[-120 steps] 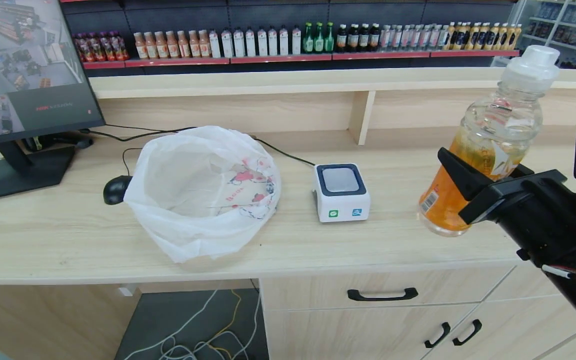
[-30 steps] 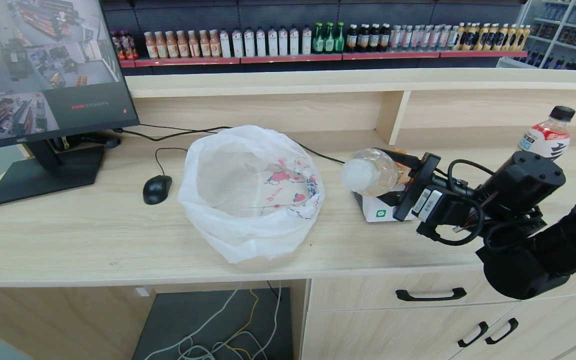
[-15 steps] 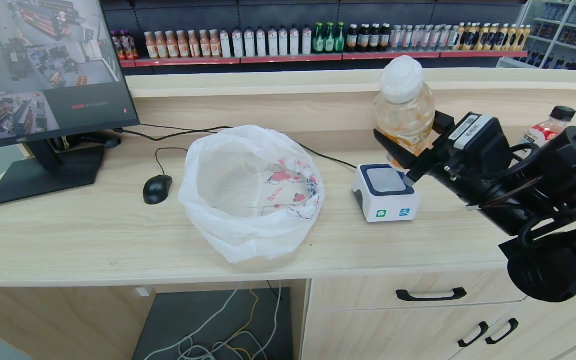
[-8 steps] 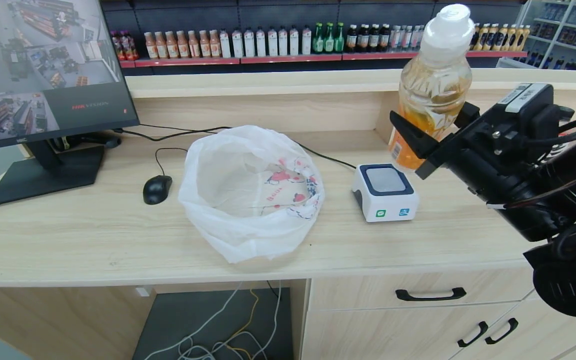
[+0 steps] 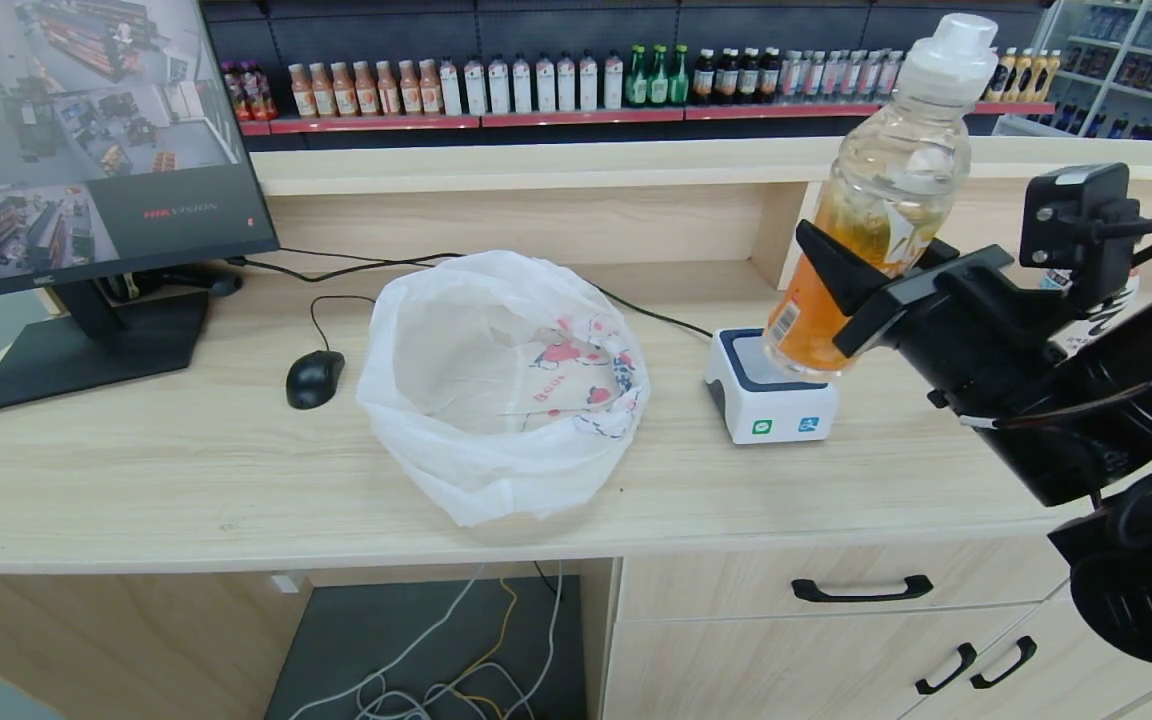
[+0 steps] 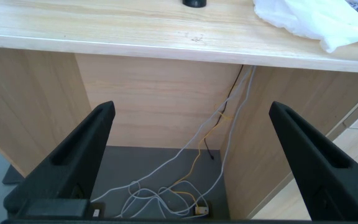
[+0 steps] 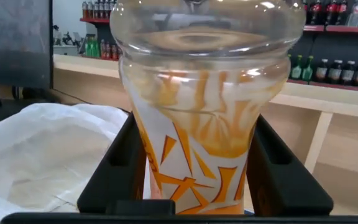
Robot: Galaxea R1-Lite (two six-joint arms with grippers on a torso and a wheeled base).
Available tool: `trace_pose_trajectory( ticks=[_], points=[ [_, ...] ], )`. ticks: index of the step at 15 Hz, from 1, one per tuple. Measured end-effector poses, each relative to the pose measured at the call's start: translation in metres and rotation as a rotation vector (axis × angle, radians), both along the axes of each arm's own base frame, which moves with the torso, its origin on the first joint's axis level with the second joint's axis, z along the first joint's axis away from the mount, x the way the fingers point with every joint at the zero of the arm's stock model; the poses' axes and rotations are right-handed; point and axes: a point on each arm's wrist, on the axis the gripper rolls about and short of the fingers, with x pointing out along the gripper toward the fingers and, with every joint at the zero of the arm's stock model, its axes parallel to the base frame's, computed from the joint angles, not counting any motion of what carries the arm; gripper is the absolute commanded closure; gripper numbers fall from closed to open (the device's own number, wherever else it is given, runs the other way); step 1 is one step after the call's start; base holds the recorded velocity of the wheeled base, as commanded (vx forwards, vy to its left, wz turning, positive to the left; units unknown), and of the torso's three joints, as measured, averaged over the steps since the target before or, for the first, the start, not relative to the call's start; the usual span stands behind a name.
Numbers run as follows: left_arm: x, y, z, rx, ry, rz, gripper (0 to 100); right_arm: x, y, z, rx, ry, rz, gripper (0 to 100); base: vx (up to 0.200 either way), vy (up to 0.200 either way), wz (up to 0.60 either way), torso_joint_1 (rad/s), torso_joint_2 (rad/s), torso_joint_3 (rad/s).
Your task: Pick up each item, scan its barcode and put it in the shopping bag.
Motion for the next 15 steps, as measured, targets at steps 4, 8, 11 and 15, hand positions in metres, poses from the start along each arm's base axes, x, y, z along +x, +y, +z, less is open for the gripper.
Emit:
trace_pose_trajectory(
  ticks=[4, 8, 11, 15],
  points=[
    [0.0, 0.0, 0.0, 0.003, 0.0, 0.0, 0, -0.0003, -0.0027, -0.0071, 0.082, 0.069, -0.078, 100, 0.0, 0.0, 0.0, 0.0, 0.0, 0.0],
    [0.0, 0.0, 0.0, 0.006, 0.0, -0.001, 0, 0.0012, -0.0022, -0.0025, 0.103, 0.057, -0.083, 100, 0.0, 0.0, 0.0, 0.0, 0.0, 0.0],
    [0.0, 0.0, 0.0, 0.006, 0.0, 0.0, 0, 0.0021, -0.0017, 0.0009, 0.106, 0.043, -0.079, 100, 0.0, 0.0, 0.0, 0.0, 0.0, 0.0],
    [0.0, 0.0, 0.0, 0.002, 0.0, 0.0, 0, 0.0, 0.0045, 0.0026, 0.09, 0.029, -0.049, 100, 0.0, 0.05, 0.0, 0.001, 0.0, 0.001]
  ],
)
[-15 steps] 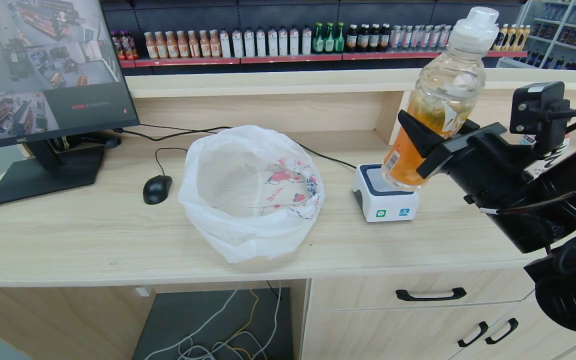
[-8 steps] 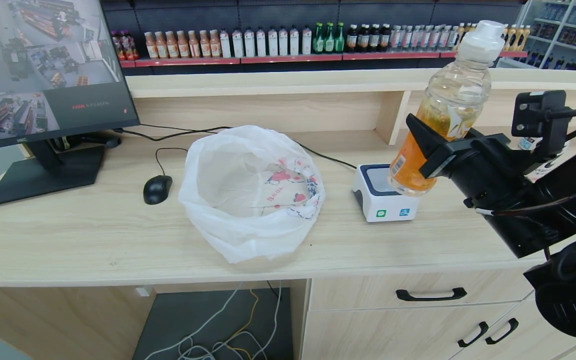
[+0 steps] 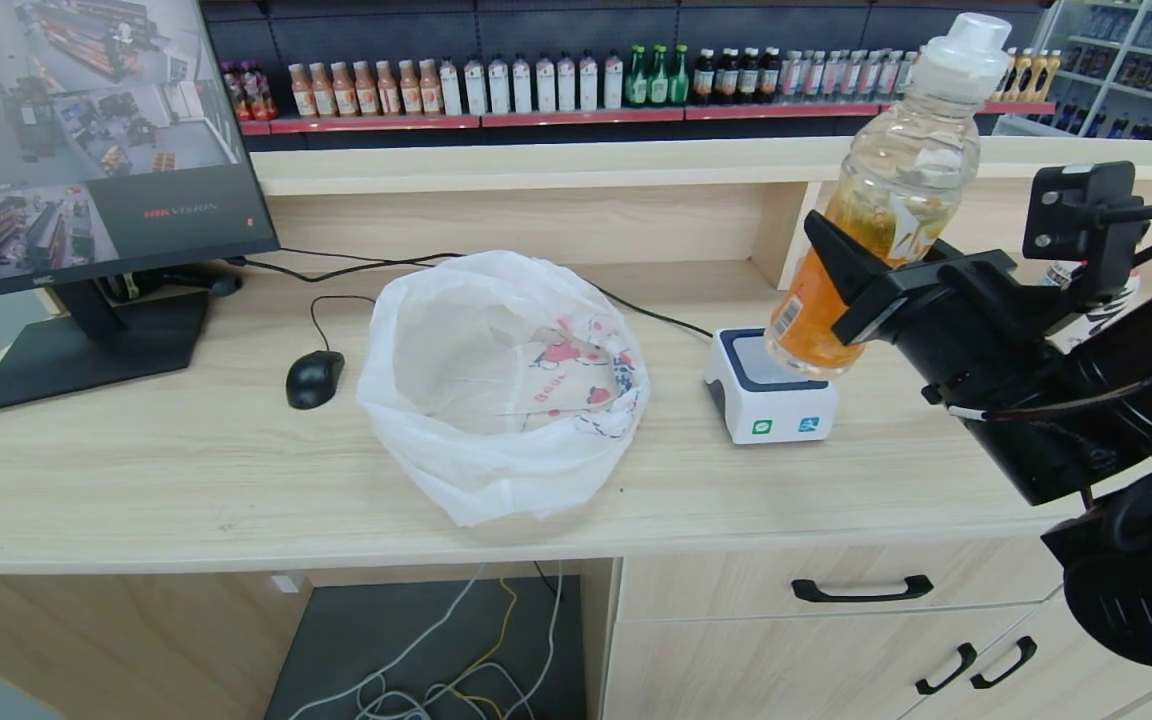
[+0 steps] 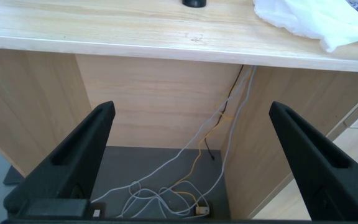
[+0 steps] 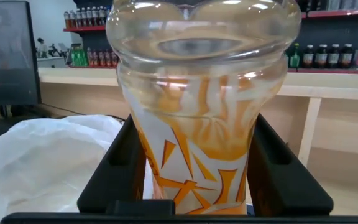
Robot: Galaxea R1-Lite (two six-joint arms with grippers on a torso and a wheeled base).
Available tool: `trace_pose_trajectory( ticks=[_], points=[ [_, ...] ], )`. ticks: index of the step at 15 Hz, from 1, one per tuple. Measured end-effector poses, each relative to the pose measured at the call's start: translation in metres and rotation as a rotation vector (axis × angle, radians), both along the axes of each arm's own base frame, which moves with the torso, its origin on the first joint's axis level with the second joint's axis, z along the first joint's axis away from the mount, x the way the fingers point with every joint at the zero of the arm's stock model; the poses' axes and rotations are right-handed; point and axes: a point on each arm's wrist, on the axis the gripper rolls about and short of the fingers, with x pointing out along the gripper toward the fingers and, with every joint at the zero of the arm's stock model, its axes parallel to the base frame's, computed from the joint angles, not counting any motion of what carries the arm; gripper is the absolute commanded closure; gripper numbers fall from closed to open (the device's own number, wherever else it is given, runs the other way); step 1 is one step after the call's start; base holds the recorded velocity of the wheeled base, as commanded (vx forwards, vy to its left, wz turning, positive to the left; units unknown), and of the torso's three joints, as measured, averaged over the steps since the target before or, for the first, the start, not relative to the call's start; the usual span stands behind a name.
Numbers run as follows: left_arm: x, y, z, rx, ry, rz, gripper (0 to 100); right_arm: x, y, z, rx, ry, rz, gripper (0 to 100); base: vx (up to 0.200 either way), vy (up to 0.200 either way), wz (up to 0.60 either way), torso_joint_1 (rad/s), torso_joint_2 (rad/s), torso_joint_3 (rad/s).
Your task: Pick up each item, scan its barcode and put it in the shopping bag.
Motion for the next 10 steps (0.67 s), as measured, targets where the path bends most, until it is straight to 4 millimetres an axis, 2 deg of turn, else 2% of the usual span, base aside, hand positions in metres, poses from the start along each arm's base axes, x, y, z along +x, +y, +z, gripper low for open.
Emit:
trace_pose_trajectory(
  ticks=[10],
  points=[
    [0.0, 0.0, -0.0001, -0.009, 0.0, 0.001, 0, 0.0014, 0.0009, 0.0026, 0.019, -0.004, 0.008, 100, 0.0, 0.2, 0.0, 0.003, 0.0, 0.001]
  ],
)
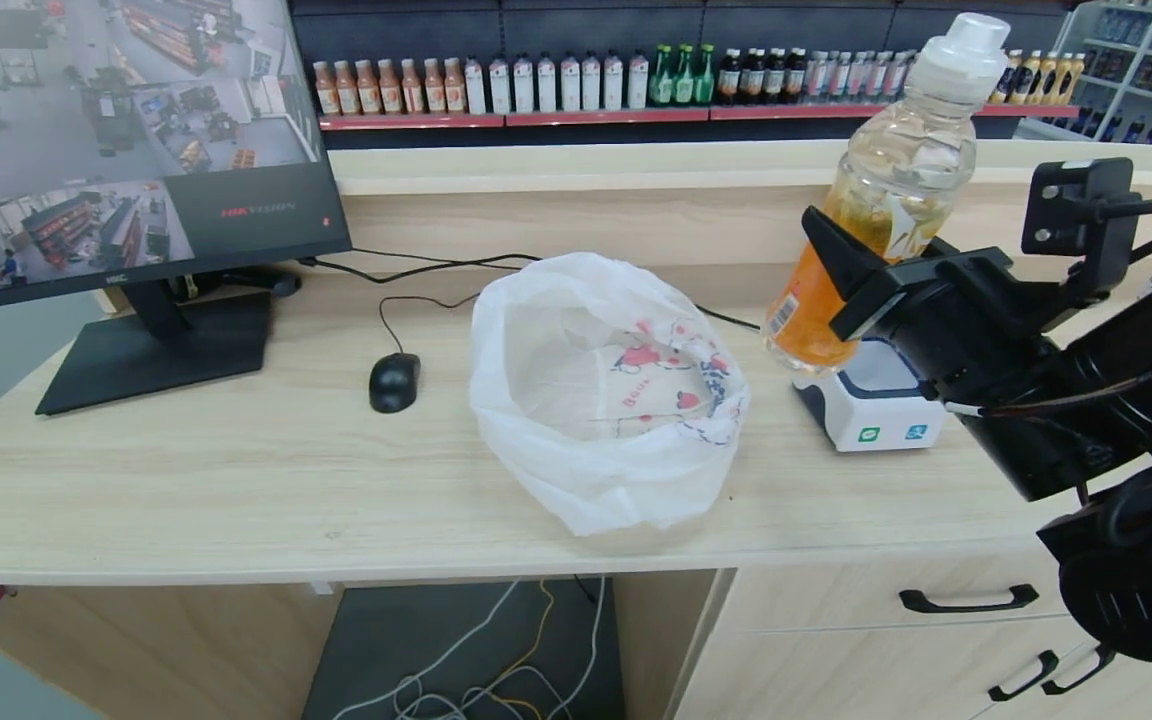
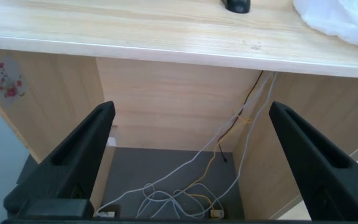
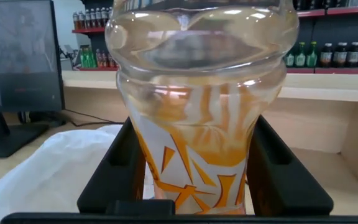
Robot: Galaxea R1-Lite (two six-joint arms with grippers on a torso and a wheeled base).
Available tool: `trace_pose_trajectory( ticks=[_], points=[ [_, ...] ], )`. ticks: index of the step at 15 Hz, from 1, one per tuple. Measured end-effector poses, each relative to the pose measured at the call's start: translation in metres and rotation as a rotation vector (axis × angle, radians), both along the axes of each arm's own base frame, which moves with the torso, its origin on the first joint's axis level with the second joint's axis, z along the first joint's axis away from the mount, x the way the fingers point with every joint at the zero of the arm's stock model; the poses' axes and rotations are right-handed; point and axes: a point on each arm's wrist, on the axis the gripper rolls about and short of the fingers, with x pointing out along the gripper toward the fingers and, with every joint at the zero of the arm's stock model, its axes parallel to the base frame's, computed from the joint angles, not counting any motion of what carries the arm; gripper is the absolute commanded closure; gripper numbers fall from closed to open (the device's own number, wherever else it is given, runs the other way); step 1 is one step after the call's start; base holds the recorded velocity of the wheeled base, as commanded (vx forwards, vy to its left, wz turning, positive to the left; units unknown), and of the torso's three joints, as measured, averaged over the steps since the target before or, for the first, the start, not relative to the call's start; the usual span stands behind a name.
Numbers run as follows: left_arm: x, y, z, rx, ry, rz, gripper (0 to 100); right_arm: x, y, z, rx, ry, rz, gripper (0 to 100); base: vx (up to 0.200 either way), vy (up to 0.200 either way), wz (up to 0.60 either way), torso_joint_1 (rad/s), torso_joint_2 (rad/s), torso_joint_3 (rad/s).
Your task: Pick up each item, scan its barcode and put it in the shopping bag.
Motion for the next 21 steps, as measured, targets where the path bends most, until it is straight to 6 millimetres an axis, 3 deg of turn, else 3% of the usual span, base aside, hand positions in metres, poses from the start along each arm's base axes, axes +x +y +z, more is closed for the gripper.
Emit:
trace_pose_trajectory(
  ticks=[2, 13, 17, 21],
  points=[
    [0.0, 0.0, 0.0, 0.0, 0.0, 0.0, 0, 0.001, 0.0, 0.001, 0.003, -0.005, -0.002, 100, 0.0, 0.2, 0.0, 0.0, 0.0, 0.005],
    [0.0, 0.0, 0.0, 0.004, 0.001, 0.0, 0, -0.001, 0.004, -0.009, -0.017, 0.028, 0.008, 100, 0.0, 0.0, 0.0, 0.0, 0.0, 0.0],
    [0.0, 0.0, 0.0, 0.005, 0.001, 0.0, 0, -0.007, 0.014, -0.016, -0.045, 0.05, 0.043, 100, 0.0, 0.0, 0.0, 0.0, 0.0, 0.0],
    [0.0, 0.0, 0.0, 0.007, 0.001, 0.0, 0, 0.003, 0.029, -0.022, -0.084, 0.088, 0.059, 100, 0.0, 0.0, 0.0, 0.0, 0.0, 0.0]
  ],
)
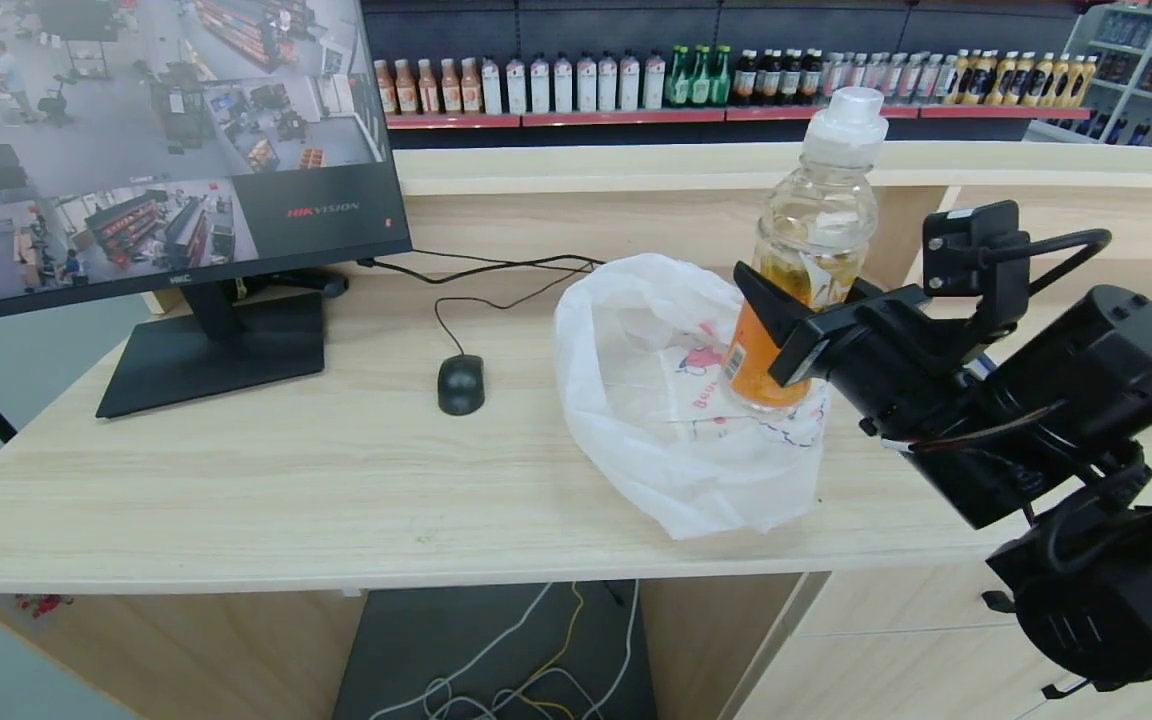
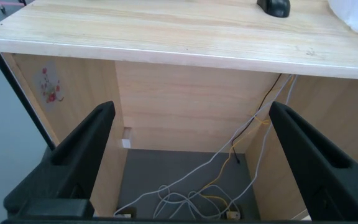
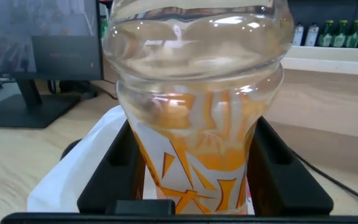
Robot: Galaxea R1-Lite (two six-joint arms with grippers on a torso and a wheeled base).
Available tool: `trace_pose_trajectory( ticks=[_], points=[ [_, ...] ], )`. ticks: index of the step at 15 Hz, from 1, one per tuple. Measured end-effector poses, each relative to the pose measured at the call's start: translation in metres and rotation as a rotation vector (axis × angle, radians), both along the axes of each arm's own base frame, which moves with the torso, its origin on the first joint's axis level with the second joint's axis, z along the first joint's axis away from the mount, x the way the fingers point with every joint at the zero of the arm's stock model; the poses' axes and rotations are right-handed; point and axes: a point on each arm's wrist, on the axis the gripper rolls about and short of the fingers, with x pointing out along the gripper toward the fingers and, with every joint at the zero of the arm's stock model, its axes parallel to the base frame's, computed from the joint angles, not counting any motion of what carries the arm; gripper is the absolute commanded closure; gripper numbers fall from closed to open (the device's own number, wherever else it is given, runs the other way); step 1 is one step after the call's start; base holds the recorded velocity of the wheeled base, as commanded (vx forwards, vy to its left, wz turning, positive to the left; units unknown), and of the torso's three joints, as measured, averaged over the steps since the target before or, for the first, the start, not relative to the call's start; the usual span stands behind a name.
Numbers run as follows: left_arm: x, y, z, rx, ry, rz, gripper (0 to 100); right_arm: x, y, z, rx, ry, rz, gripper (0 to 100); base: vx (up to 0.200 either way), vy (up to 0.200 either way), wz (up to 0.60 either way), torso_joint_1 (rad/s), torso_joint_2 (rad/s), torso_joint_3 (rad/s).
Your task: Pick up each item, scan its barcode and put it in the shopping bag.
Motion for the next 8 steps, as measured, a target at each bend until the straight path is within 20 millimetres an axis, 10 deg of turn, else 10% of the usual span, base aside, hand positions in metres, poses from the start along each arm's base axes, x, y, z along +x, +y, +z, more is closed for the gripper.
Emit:
trace_pose_trajectory(
  ticks=[8],
  points=[
    [0.0, 0.0, 0.0, 0.001, 0.0, 0.0, 0, 0.039, 0.027, 0.006, -0.009, 0.027, 0.02, 100, 0.0, 0.0, 0.0, 0.0, 0.0, 0.0]
  ],
)
